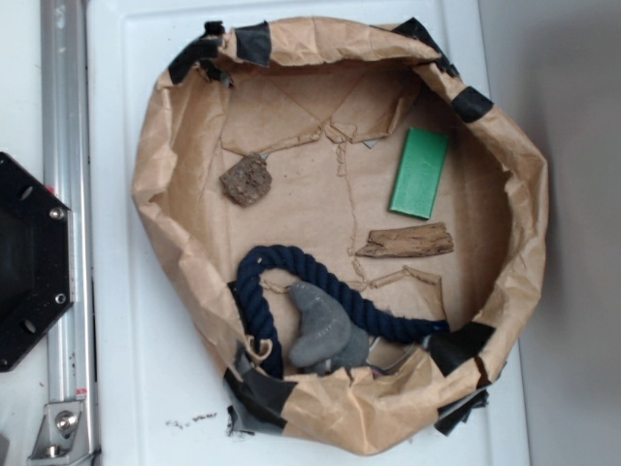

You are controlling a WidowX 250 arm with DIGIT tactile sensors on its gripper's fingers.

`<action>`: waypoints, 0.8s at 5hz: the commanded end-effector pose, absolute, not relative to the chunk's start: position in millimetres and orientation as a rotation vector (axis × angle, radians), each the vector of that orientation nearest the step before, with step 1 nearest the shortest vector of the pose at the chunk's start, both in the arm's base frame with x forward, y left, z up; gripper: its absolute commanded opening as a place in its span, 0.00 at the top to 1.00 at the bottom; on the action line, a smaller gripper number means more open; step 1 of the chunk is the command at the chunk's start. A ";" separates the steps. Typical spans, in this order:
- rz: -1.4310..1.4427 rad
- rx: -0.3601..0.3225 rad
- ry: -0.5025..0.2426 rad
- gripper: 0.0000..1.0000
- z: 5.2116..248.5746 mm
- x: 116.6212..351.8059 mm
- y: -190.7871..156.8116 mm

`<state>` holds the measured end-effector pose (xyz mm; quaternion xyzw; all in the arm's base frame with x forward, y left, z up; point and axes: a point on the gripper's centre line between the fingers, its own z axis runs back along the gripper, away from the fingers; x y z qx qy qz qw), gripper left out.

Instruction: Grab the rock.

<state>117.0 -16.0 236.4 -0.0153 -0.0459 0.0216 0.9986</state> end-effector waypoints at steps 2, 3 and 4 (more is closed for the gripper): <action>0.105 -0.016 -0.165 0.00 209.4 156.4 4.7; 0.163 -0.040 -0.249 0.00 183.0 203.5 30.6; 0.157 0.002 -0.217 0.00 148.2 222.8 52.0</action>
